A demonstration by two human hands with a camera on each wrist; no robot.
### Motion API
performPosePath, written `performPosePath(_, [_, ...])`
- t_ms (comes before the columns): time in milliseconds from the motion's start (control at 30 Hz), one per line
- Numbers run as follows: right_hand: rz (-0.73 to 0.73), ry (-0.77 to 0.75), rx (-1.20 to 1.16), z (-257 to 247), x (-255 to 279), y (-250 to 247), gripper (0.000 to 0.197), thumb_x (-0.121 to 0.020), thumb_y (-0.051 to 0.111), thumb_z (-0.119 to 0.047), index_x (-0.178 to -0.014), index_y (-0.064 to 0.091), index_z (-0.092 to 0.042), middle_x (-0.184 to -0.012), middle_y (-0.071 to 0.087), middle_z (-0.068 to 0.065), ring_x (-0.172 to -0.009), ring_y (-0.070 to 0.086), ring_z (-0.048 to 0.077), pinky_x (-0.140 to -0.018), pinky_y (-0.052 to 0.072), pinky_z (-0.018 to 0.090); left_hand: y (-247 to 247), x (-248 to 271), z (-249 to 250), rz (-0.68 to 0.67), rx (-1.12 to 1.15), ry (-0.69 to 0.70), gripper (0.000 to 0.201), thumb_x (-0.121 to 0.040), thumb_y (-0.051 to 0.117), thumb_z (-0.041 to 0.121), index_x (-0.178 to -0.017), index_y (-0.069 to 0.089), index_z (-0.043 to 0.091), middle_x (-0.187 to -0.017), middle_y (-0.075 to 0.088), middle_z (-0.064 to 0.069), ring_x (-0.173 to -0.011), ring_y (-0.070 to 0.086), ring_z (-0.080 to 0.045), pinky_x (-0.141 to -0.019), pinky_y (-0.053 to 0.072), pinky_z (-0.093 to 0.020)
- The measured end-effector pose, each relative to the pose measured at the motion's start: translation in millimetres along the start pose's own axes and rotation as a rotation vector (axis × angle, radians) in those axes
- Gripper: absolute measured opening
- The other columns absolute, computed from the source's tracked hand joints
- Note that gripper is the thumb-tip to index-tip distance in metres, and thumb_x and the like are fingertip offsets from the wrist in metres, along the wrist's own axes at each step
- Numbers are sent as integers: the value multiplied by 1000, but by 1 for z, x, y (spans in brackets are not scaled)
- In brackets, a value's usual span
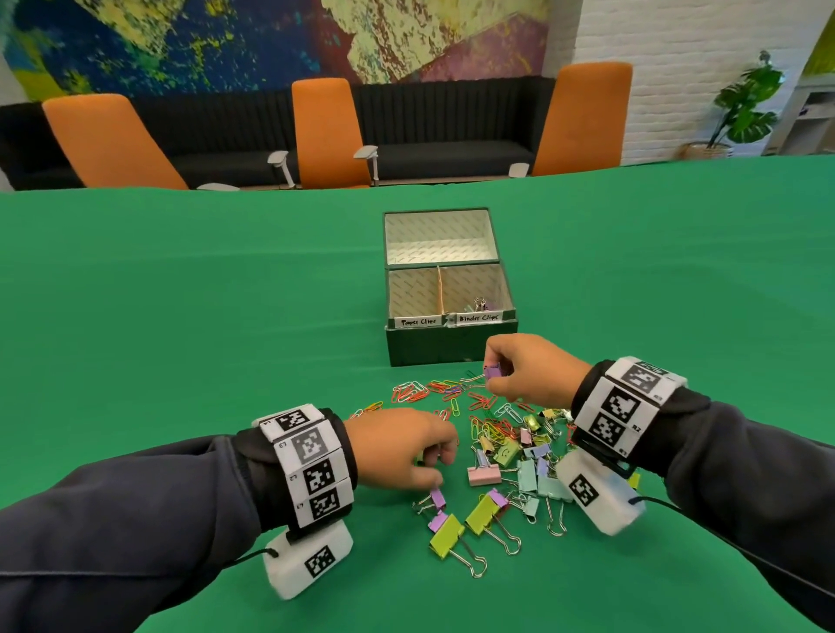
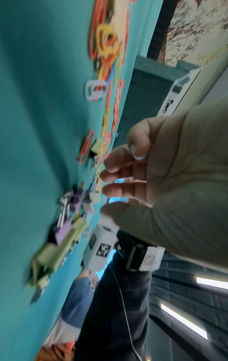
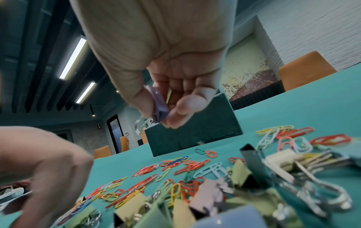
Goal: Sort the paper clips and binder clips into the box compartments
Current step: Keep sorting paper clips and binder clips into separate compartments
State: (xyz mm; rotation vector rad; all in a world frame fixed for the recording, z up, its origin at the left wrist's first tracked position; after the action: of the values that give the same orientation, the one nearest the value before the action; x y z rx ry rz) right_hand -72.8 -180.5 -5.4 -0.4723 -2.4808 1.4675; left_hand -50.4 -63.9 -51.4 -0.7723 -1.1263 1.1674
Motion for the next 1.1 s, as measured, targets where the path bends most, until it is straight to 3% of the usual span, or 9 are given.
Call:
performPosePath(100, [-11, -4, -19, 1, 0, 2, 28, -83, 59, -11, -67, 43, -27, -66, 50, -9, -59, 47, 7, -54, 39, 18, 15, 2, 9, -109, -87, 3, 35, -81, 66, 34, -109, 54, 17, -105, 58, -4, -86, 51, -19, -69, 38, -27])
performPosePath(200, [-18, -25, -16, -4, 0, 3, 30, -83, 60, -13, -67, 41, -30, -66, 48, -10, -57, 44, 4, -52, 34, 17, 21, -4, 9, -139, -137, -3, 27, -84, 63, 30, -102, 56, 12, -106, 56, -7, -87, 47, -17, -66, 28, -24])
performPosePath(400, [-4, -40, -17, -7, 2, 0, 31, -83, 62, -14, -67, 40, -31, -67, 47, -11, -58, 43, 3, -52, 33, 17, 11, -12, -8, -94, -55, -109, 17, -86, 61, 19, -98, 57, 8, -103, 62, -12, -79, 44, -18, -68, 33, -25])
performPosePath(567, [-11, -29, -34, -2, 7, 0, 29, -85, 61, -16, -68, 41, -30, -70, 48, -10, -60, 44, 3, -54, 35, 15, 0, -11, -18, -37, -23, -105, 22, -84, 50, 5, -104, 60, 8, -105, 63, -11, -90, 56, -25, -73, 38, -23])
performPosePath(667, [-12, -19, -64, -1, 6, 0, 29, -85, 61, -15, -69, 42, -29, -70, 49, -8, -61, 47, 6, -55, 39, 16, -19, -9, -23, 74, 123, -99, 23, -82, 50, 2, -96, 64, 12, -99, 66, -7, -79, 55, -14, -76, 45, -22])
performPosePath(733, [-9, -18, -78, -1, 5, -2, 28, -85, 61, -14, -69, 42, -29, -70, 50, -8, -63, 49, 10, -58, 42, 18, -33, -7, -34, 158, 349, -134, 22, -82, 51, -1, -84, 61, 18, -84, 65, -5, -70, 57, -10, -76, 49, -24])
performPosePath(867, [4, -17, -93, -2, 2, -6, 27, -85, 60, -14, -69, 44, -28, -70, 52, -7, -62, 49, 9, -58, 43, 18, -40, -4, -58, 245, 690, -202, 32, -83, 50, -11, -73, 55, 19, -69, 59, 0, -54, 58, 0, -67, 50, -17])
performPosePath(1000, [-15, -10, -85, -2, 0, -3, 27, -85, 60, -13, -68, 44, -27, -68, 51, -8, -58, 48, 6, -54, 41, 16, -36, -6, -61, 290, 468, -235, 24, -83, 58, 2, -74, 55, 25, -71, 56, 9, -61, 50, -1, -65, 44, -12])
performPosePath(1100, [-38, 3, -51, 1, -4, 1, 24, -84, 60, -13, -69, 45, -25, -66, 49, -9, -58, 48, 7, -54, 40, 18, -32, -16, -45, 240, 300, -166, 10, -83, 62, 13, -91, 62, 18, -80, 58, 7, -64, 48, -2, -60, 37, -7])
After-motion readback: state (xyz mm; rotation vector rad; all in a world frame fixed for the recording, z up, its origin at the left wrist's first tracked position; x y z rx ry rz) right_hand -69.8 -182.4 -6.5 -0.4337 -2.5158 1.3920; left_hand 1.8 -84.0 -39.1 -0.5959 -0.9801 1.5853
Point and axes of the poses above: each hand's wrist, its own x-axis away from the middle knuckle, its own y-axis out of the palm, z = x × y, the point moved 9 cm from there along -x, towards the middle knuckle
